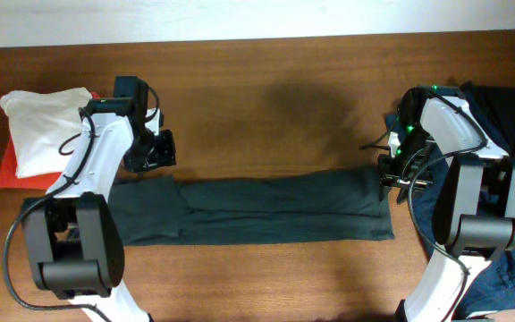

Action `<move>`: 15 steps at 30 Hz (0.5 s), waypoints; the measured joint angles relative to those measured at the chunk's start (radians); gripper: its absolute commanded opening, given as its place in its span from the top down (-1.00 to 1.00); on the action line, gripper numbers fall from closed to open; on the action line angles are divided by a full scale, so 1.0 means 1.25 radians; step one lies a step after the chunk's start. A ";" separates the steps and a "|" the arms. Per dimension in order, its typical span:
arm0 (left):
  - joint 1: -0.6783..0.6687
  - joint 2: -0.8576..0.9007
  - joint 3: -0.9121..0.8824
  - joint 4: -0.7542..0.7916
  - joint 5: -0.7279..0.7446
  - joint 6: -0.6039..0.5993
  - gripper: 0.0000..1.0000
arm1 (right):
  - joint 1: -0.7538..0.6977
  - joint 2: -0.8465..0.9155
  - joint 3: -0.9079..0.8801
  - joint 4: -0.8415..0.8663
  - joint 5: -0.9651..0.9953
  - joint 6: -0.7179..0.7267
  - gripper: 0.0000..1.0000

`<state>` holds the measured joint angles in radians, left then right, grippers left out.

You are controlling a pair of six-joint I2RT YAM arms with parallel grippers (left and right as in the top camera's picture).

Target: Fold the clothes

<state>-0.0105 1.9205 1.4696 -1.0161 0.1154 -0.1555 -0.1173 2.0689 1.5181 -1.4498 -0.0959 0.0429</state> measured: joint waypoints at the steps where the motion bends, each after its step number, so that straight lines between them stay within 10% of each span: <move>1: -0.006 0.002 0.000 -0.001 -0.001 -0.003 0.10 | 0.000 0.000 0.000 0.000 0.000 0.001 0.20; 5: -0.009 0.066 -0.004 -0.031 -0.007 -0.008 0.30 | 0.000 0.000 0.000 -0.001 0.000 0.000 0.19; 9: -0.009 0.067 -0.004 -0.064 -0.019 -0.014 0.99 | 0.000 0.000 0.000 -0.009 0.000 0.000 0.20; 15: -0.009 0.067 -0.004 -0.101 0.015 0.014 0.99 | 0.000 0.000 0.000 -0.009 0.000 -0.001 0.20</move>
<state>-0.0223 2.0048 1.4643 -1.1419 0.1345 -0.1383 -0.1173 2.0689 1.5181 -1.4609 -0.0959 0.0422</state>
